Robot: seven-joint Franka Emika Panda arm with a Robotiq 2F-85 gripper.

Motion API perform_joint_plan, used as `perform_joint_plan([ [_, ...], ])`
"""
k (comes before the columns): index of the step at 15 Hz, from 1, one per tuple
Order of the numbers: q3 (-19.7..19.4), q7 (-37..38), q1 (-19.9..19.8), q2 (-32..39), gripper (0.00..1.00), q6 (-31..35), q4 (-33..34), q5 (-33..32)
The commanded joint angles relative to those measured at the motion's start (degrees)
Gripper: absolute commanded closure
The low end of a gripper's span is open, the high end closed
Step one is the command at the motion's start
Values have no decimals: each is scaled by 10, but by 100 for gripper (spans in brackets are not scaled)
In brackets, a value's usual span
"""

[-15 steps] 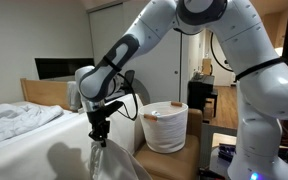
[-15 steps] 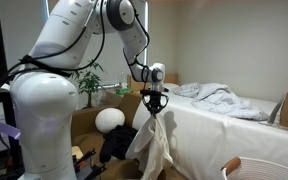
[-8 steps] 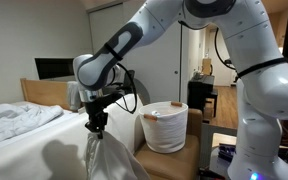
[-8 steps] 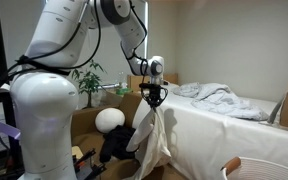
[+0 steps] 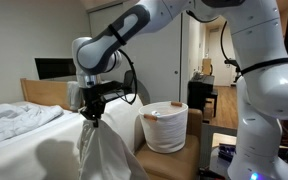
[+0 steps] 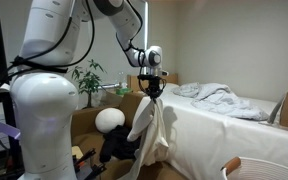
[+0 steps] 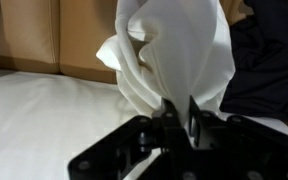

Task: Put the white jersey in the laundry basket

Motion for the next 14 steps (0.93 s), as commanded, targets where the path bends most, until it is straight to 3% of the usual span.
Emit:
perform_joint_plan([
  [1,-1,18,2,-42,90,-15,-25,0],
  [2,0,4,0,-10,85,-7,-1,0],
  [14,0,7,0,-15,86,-7,-9,0],
])
